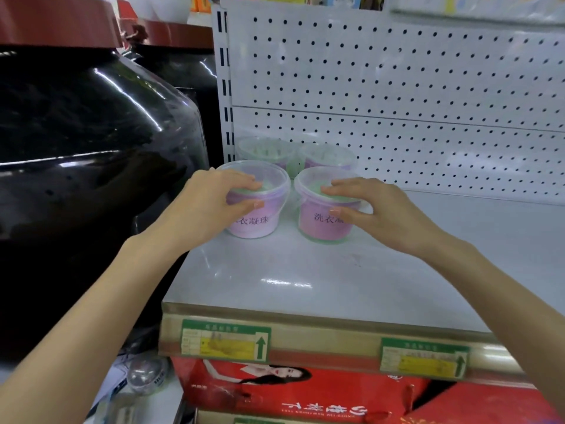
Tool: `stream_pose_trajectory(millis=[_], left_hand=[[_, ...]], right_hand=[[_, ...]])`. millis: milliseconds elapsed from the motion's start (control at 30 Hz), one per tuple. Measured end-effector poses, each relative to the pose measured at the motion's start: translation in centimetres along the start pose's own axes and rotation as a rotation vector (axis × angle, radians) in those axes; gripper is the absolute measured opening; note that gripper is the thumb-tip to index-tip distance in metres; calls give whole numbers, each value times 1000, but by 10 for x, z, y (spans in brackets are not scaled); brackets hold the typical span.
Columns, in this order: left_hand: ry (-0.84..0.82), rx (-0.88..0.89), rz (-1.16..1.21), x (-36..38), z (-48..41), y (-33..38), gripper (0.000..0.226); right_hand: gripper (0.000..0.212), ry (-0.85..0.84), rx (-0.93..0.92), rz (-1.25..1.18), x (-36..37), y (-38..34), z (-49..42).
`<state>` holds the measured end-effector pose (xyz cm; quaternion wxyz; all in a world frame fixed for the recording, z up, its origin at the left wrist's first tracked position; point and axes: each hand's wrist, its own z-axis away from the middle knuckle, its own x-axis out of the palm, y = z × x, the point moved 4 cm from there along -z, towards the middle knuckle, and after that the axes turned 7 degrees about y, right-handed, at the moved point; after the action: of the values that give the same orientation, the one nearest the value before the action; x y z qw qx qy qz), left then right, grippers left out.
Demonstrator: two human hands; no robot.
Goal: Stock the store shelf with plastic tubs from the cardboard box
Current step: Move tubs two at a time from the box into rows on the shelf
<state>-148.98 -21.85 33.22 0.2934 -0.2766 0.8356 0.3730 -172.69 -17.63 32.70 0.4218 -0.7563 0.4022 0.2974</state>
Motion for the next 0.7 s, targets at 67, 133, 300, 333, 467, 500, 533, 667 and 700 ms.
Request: stream_pose_trajectory(millis=[67, 133, 300, 333, 467, 500, 533, 667, 700], left_hand=[[12, 9, 30, -1, -2, -1, 35], [1, 13, 47, -1, -4, -2, 35], [9, 50, 77, 4, -6, -6, 36], [13, 56, 84, 5, -6, -7, 36], [24, 57, 114, 6, -4, -8, 37], [26, 59, 117, 6, -4, -8, 37], [28, 62, 118, 6, -4, -8, 36], [47, 71, 131, 7, -3, -10, 36], [51, 73, 133, 8, -3, -10, 37]], right_hand=[[37, 15, 20, -21, 0, 1, 0], [36, 2, 44, -54, -2, 3, -1], [35, 62, 82, -7, 1, 4, 0], [35, 96, 84, 22, 3, 3, 1], [34, 125, 91, 51, 5, 1, 1], [34, 114, 100, 30, 4, 1, 1], [34, 104, 108, 11, 3, 2, 1], [33, 83, 115, -15, 3, 4, 1], [33, 84, 116, -16, 3, 5, 1]])
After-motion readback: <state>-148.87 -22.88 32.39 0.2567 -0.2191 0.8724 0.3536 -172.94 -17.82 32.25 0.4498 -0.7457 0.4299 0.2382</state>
